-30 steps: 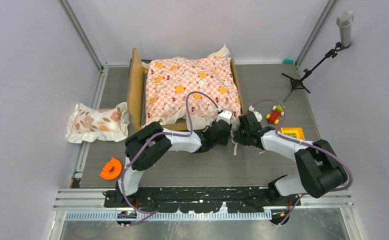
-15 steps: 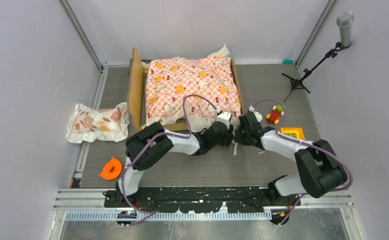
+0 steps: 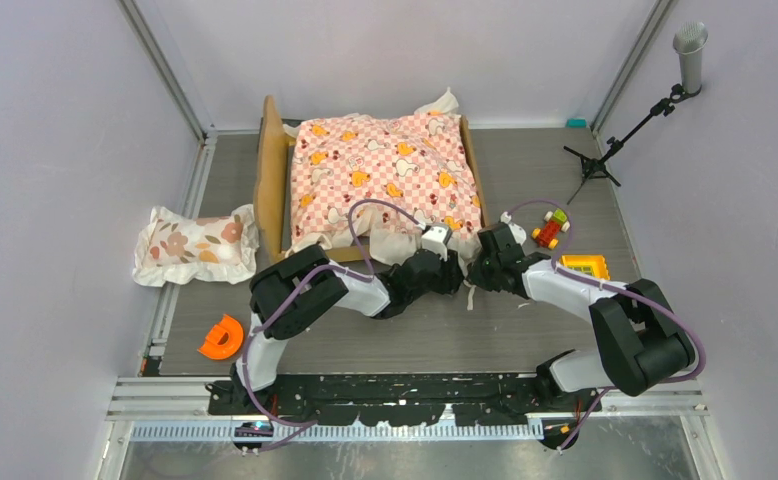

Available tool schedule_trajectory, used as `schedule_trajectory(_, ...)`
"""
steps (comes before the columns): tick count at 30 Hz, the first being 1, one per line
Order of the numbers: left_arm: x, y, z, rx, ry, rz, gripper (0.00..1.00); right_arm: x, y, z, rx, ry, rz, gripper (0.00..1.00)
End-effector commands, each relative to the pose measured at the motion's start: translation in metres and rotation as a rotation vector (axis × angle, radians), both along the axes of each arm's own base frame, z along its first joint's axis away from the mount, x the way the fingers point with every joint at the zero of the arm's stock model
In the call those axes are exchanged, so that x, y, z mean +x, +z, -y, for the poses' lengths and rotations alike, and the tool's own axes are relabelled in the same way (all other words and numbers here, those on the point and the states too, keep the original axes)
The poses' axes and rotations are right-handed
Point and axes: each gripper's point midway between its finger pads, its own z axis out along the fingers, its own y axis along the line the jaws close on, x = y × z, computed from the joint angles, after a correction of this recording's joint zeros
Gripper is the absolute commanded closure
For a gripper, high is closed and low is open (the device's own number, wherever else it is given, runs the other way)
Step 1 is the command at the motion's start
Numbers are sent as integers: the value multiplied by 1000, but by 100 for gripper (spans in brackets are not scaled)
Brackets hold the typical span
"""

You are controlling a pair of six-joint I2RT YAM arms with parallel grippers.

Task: Set up the pet bed
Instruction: Tie the ropes to the bed frame.

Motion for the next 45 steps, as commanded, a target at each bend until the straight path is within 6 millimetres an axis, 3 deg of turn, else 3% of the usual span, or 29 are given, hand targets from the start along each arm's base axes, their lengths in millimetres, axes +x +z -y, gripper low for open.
schedule_trajectory(1,-28,-49,-19,99,-36,-144,57,-7,-5,6,-27,-28,-47,77)
schedule_trajectory(10,-26,-49,-26,106,-6,-146,57,6,28,15,-89,-19,14,70)
schedule_trajectory(17,-26,-49,-28,110,-1,-152,57,8,39,15,-93,-7,35,65)
schedule_trajectory(25,-26,-50,-28,112,1,-158,58,12,50,17,-112,6,59,65)
schedule_trajectory(32,-26,-51,-29,113,2,-163,58,8,61,19,-111,14,78,67)
schedule_trajectory(38,-25,-51,-28,111,4,-163,58,-3,77,41,-163,-50,117,67)
schedule_trajectory(39,-25,-52,-28,112,4,-164,58,-6,77,49,-190,-77,115,70)
schedule_trajectory(42,-25,-52,-27,111,3,-164,58,-13,70,65,-244,-127,90,93)
schedule_trajectory(45,-25,-52,-27,113,2,-166,58,-13,58,66,-252,-125,51,99)
